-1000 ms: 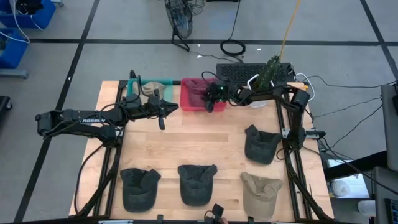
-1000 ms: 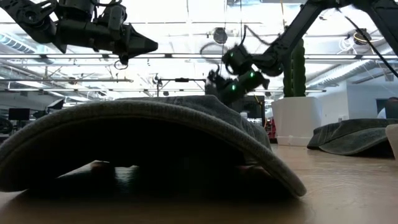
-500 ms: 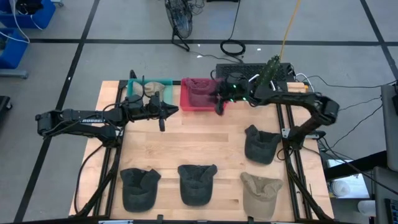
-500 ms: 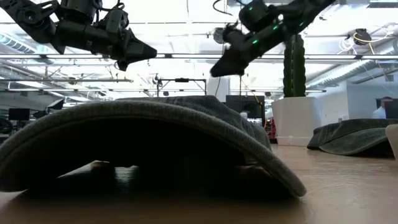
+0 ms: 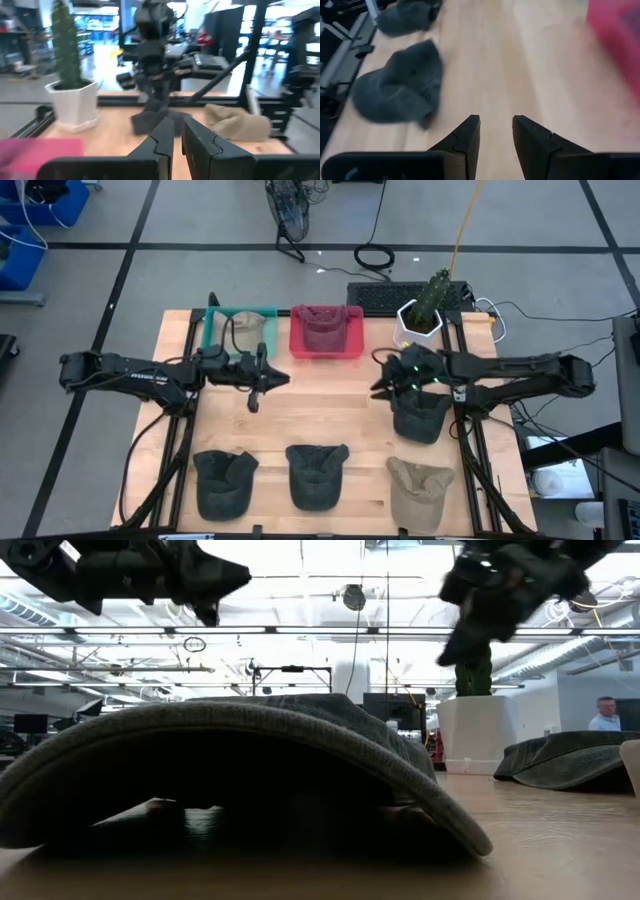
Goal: Pick & Place hat
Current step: Put the brown cap into the blue bin
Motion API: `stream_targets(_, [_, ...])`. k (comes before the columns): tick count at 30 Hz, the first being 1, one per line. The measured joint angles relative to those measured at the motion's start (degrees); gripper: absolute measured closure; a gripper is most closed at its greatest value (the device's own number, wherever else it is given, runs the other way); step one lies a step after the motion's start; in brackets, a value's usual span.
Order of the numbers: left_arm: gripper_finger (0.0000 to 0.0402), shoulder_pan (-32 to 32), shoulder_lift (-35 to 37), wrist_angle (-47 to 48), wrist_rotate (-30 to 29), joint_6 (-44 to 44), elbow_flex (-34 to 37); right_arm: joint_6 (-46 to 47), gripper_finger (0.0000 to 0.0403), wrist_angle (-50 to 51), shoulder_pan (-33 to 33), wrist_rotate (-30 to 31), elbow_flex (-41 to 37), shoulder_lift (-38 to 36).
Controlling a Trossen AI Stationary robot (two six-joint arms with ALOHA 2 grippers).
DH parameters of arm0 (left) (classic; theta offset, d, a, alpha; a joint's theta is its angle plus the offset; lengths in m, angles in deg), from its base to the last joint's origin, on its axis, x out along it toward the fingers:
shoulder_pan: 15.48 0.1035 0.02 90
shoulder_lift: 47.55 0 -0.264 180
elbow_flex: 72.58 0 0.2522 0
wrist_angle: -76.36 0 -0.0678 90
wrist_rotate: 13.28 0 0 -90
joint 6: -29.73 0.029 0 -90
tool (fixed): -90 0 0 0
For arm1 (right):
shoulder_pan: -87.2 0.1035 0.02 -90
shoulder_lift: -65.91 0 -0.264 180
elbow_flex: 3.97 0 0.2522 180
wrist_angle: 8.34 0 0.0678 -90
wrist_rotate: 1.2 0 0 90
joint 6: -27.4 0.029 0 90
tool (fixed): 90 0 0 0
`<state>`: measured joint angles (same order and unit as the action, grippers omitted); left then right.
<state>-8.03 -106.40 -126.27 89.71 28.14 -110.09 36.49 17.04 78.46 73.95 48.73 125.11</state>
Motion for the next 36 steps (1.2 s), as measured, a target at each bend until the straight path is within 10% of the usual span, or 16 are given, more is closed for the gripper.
stream_targets(15, [0.0360,-14.61,-4.76,14.10,-4.94,1.43,-10.16,12.77,0.0298,-1.61,20.80,20.24,-7.30,-7.66])
stream_targets(20, [0.0360,-22.22,-12.32,13.60,-9.08,1.65,-15.03,12.21,0.0298,-17.02,25.55,29.90,-12.78,-6.56])
stream_targets(27, [0.0359,-31.11,-21.40,14.32,-16.24,2.74,-21.76,9.11,0.0298,-42.75,28.39,31.11,-22.78,-4.35])
stream_targets(36, [0.0330,-33.15,-28.84,16.79,-22.04,0.43,-24.88,7.82,0.0298,-33.75,32.30,27.98,-19.64,-4.31])
